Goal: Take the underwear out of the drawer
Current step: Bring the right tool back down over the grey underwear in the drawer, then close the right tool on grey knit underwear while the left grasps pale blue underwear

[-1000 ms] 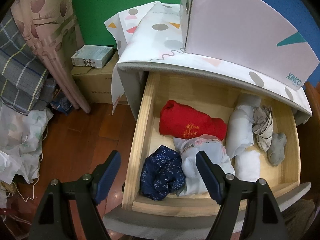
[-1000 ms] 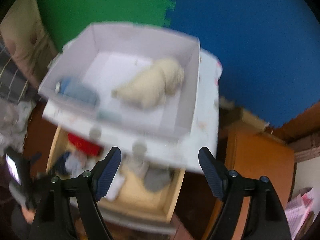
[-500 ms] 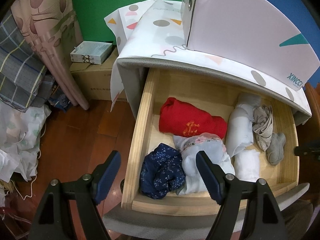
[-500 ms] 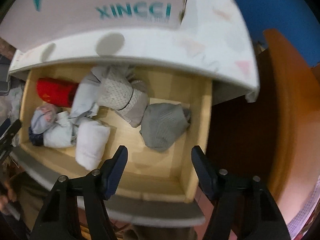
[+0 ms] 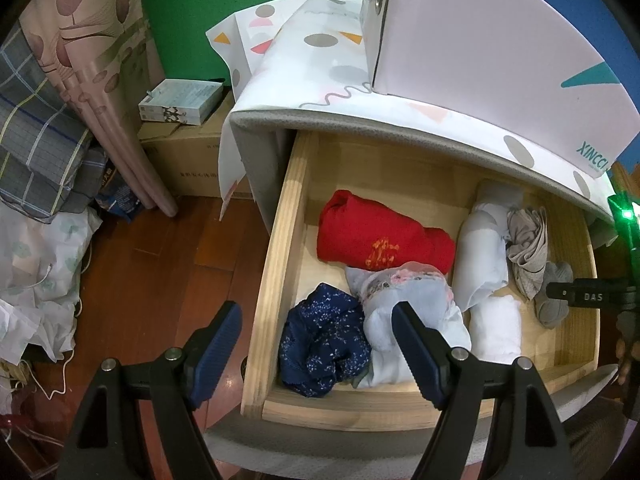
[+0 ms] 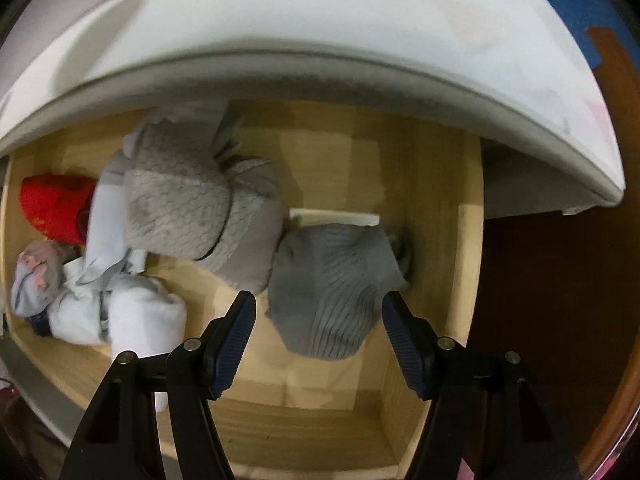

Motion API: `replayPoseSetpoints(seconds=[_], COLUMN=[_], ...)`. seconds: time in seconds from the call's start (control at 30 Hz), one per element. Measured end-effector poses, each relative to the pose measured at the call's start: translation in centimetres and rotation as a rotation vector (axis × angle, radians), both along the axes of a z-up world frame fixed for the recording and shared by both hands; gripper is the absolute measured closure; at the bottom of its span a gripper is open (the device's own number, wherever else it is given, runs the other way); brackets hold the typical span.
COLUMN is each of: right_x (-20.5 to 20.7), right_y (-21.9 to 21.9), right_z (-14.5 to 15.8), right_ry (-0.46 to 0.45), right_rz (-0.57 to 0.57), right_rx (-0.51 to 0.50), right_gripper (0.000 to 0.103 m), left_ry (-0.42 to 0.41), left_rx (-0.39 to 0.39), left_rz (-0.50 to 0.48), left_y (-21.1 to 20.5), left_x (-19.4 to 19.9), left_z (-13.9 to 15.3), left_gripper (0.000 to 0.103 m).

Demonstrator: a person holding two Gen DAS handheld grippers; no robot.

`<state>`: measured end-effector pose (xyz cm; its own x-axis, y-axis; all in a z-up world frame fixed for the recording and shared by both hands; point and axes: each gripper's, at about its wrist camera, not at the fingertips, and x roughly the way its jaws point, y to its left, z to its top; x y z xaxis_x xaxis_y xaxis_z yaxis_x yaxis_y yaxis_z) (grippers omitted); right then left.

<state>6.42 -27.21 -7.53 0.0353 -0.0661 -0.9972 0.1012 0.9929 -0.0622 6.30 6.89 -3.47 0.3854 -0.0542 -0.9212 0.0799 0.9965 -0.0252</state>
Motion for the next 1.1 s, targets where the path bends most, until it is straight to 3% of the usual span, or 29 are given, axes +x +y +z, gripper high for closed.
replayPoseSetpoints(seconds=[0.47, 0.53, 0.67, 1.1], right_x=[1.7, 1.2, 0.4, -1.6], right_y=[1.1, 1.7, 2.9, 1.8], right_z=[-3.5, -3.8, -4.9, -5.9], right_ry=[0.024, 0.034, 0.061, 0.139], right_rz=[0.035, 0.044, 0.088, 0.035], right_rx=[-0.021, -0.044, -0.107, 0.017], right_gripper=[0.039, 0.049, 0.056, 0.063], left_ry=[0.026, 0.026, 0.027, 0.033], left_rx=[0.018, 0.023, 0.024, 0.030], left_rz=[-0.015, -0.019, -0.021, -0.060], left_y=[-0.6, -0.8, -0.9, -1.7], left_x=[0.1, 0.1, 0.2, 0.2], left_z=[-0.4, -0.4, -0.4, -0.6], left_gripper=[0.024, 0.024, 0.024, 0.024])
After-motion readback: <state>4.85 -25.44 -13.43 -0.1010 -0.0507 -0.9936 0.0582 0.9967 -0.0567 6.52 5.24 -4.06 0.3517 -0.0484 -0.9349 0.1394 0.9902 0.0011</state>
